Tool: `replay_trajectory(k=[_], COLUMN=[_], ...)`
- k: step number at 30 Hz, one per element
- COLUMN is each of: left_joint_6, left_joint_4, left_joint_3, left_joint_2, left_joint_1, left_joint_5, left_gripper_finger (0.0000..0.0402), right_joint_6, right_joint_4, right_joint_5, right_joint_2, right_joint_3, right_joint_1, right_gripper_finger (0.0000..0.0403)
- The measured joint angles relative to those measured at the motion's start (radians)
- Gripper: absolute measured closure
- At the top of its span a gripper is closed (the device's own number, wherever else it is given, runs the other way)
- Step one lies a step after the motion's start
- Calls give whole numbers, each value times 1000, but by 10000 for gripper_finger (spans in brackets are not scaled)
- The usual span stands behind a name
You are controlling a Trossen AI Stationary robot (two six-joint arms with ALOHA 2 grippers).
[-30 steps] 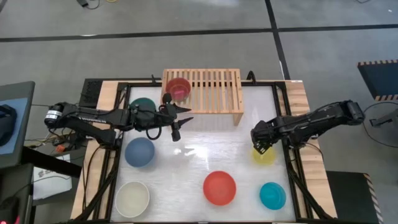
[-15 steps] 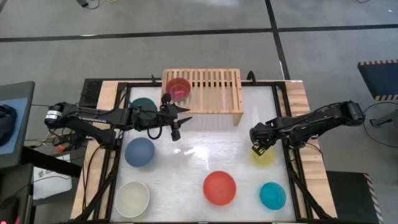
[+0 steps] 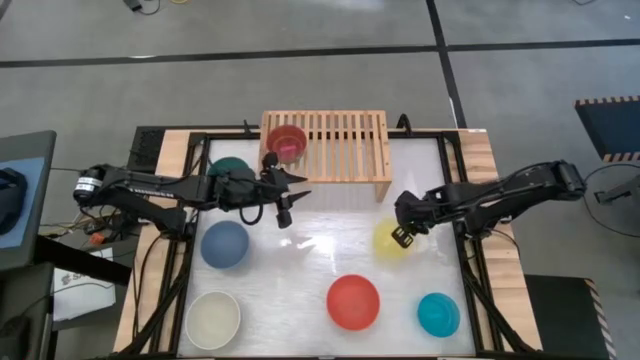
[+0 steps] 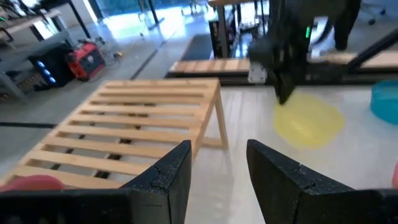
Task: Place and stack bowls onto a shelf
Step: Stack the transparent yellow bowl on top of the transparent red bowl
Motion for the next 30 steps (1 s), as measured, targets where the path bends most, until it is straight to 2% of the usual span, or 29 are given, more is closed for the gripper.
replay_trajectory(k=[9,13,18,26,30], left_joint_6=[-6,-30,-9,94,125], left_joint_4=[30,63,155,297,317], left_joint_3=[0,0,0,1,1], left_joint_2=[32,44,107,170,170], left_joint_1=[2,2,2,2,-2], left_joint_5=[2,35,54,-35,-81], left_gripper_finger=[261,260,260,260,260], right_joint_6=[-121,-220,-364,-597,-681], right_joint_4=[99,229,419,644,723], right_joint_5=[238,320,497,801,949], right_joint_2=[0,0,0,58,113], right_joint_3=[137,158,158,160,158], right_joint_1=[31,30,29,25,12], right_gripper_finger=[379,378,378,378,376])
